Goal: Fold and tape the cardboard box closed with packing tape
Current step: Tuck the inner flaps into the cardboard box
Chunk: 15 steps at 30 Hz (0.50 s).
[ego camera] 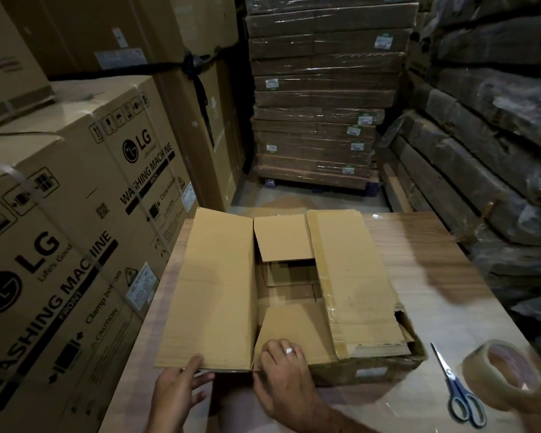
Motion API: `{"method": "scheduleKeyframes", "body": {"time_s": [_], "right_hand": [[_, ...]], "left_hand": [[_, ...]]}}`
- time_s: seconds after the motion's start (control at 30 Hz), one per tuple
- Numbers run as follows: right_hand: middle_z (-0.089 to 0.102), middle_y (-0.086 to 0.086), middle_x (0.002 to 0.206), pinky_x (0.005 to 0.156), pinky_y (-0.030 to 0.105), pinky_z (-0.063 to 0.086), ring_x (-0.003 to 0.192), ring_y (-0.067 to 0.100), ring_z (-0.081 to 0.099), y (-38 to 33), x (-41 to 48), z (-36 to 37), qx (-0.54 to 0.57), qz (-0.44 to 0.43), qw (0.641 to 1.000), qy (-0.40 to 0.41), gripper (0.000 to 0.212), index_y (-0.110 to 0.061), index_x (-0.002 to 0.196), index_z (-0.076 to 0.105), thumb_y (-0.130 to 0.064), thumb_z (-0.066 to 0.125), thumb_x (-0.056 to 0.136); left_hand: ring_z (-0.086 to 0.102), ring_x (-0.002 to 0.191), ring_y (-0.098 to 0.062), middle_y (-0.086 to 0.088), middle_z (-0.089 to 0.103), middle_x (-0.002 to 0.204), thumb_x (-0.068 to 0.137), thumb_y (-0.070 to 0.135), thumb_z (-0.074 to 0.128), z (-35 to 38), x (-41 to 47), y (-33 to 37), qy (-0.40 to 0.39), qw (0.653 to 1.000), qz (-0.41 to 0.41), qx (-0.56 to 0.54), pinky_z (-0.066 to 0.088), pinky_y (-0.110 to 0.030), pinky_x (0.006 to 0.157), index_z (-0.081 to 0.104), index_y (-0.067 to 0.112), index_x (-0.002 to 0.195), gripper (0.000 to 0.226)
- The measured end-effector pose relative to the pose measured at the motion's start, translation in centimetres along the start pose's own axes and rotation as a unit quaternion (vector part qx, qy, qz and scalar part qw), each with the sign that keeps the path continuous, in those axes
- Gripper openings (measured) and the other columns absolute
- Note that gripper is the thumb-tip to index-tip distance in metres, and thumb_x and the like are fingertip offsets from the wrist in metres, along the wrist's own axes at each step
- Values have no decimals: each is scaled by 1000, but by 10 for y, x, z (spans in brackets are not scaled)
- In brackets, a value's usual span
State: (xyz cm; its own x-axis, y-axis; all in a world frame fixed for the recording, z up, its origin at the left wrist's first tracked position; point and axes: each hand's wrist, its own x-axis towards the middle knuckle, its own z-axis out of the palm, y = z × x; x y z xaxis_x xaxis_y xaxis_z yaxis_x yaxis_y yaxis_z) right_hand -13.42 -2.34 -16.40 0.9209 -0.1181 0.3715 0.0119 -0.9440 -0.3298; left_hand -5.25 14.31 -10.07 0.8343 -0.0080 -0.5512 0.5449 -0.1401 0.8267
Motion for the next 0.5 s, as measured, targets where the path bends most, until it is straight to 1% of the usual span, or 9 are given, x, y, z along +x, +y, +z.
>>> {"method": "scheduleKeyframes", "body": {"time_s": [0.07, 0.17, 0.23, 0.3, 0.33, 0.37, 0.43, 0.47, 0.5], "right_hand": [[57, -2, 89, 73, 31, 36, 80, 20, 55, 4, 0, -10, 13, -8, 1000, -8, 19, -21, 78, 56, -38, 62, 74], [60, -8, 87, 79, 32, 37, 85, 16, 57, 18, 6, -33, 10, 26, 1000, 2, 17, -27, 79, 60, -44, 57, 81], [64, -13, 88, 81, 35, 44, 87, 11, 60, 32, 10, -54, -21, 75, 997, 8, 23, -31, 84, 65, -48, 50, 83], [67, -16, 88, 77, 37, 48, 89, 9, 62, 48, 11, -71, -77, 109, 991, -3, 29, -33, 88, 68, -51, 46, 81], [68, -15, 88, 78, 38, 47, 93, 10, 63, 57, 9, -78, -105, 116, 988, -15, 32, -32, 89, 69, -52, 45, 81], [69, -14, 89, 81, 40, 42, 97, 13, 63, 66, 7, -82, -131, 115, 984, -28, 34, -31, 89, 70, -52, 44, 81], [70, -10, 93, 84, 41, 31, 102, 17, 64, 80, 0, -84, -176, 93, 979, -50, 37, -29, 88, 71, -51, 41, 83], [70, -8, 95, 85, 42, 29, 104, 19, 64, 85, -3, -84, -194, 75, 976, -61, 38, -28, 85, 72, -50, 40, 83], [70, -6, 96, 86, 44, 29, 105, 21, 64, 87, -5, -84, -209, 57, 974, -70, 40, -26, 80, 72, -50, 40, 83]], "left_hand": [[68, 49, -12, -18, 64, 84, 96, 7, 55, -1, 0, -1, -3, 1000, 23, 20, 46, -27, 49, 60, 1, 89, 10], [68, 71, -24, -20, 69, 87, 95, 7, 57, 0, -2, 1, 9, 995, 69, 71, 52, -35, 62, 63, -7, 101, 16], [67, 75, -24, -13, 71, 79, 94, 13, 60, 3, -7, 6, 34, 984, 114, 132, 54, -40, 71, 66, -3, 95, 17], [66, 74, -26, -13, 70, 77, 93, 24, 61, 9, -16, 14, 54, 964, 147, 214, 51, -39, 75, 65, 9, 78, 22], [67, 79, -29, -16, 71, 81, 93, 29, 61, 12, -21, 17, 54, 952, 165, 251, 49, -38, 75, 62, 14, 72, 26], [67, 86, -33, -20, 71, 85, 93, 30, 60, 15, -26, 19, 54, 941, 186, 278, 48, -37, 74, 60, 14, 71, 27], [65, 90, -39, -26, 69, 88, 92, 24, 62, 25, -34, 21, 50, 917, 246, 311, 43, -34, 70, 62, 5, 77, 24], [65, 90, -40, -27, 68, 87, 91, 19, 63, 31, -36, 21, 46, 900, 288, 324, 42, -33, 69, 65, 0, 82, 21], [64, 90, -40, -23, 67, 88, 90, 15, 64, 37, -39, 22, 34, 883, 329, 334, 41, -32, 70, 67, -4, 90, 19]]}}
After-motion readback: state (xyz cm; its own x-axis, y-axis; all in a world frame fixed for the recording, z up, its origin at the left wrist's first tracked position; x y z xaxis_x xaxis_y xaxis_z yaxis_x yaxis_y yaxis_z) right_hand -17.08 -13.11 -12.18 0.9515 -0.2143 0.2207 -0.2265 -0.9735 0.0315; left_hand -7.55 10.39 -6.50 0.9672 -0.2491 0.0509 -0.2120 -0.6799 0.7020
